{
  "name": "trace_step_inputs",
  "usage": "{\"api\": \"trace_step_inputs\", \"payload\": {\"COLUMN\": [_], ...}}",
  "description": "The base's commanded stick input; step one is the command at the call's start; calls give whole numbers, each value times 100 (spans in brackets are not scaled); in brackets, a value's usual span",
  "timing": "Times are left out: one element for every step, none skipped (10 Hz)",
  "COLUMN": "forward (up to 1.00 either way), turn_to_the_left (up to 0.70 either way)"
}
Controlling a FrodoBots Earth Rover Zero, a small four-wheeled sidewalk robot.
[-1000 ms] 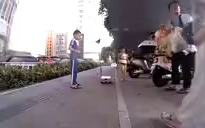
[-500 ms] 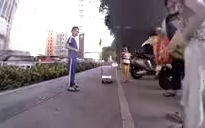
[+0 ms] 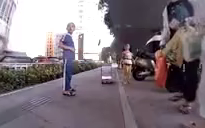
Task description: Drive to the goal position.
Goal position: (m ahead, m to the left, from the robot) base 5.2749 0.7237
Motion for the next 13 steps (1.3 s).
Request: {"api": "trace_step_inputs", "payload": {"forward": [45, 45, 45, 45, 45, 45, 45, 45, 45, 45, 45, 45, 45], "turn_to_the_left": [0, 0, 0, 0, 0, 0, 0, 0, 0, 0, 0, 0, 0]}}
